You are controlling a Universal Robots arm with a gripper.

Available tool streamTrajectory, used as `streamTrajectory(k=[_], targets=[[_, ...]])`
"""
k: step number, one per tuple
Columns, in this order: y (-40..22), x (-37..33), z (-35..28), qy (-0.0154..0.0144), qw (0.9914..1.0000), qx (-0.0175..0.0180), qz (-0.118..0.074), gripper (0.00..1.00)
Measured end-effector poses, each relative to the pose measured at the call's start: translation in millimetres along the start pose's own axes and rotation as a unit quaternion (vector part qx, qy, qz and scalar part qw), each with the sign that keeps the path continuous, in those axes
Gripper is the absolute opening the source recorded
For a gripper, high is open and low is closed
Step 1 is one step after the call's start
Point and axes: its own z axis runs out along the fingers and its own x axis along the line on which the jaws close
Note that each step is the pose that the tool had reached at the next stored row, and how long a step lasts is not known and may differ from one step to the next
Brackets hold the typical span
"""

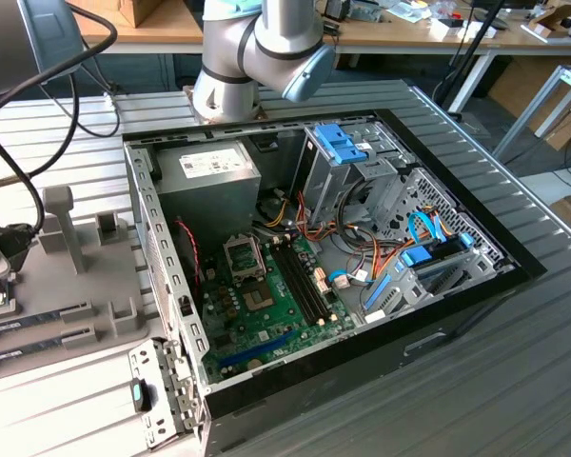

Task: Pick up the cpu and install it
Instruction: 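Pick up the cpu and move it towards the insertion slot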

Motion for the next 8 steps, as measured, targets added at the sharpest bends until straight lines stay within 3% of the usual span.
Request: streamTrajectory(k=[8], targets=[[-0.1, -0.2, 3.9, 0.0, 1.0, 0.0, 0.0, 0.42]])
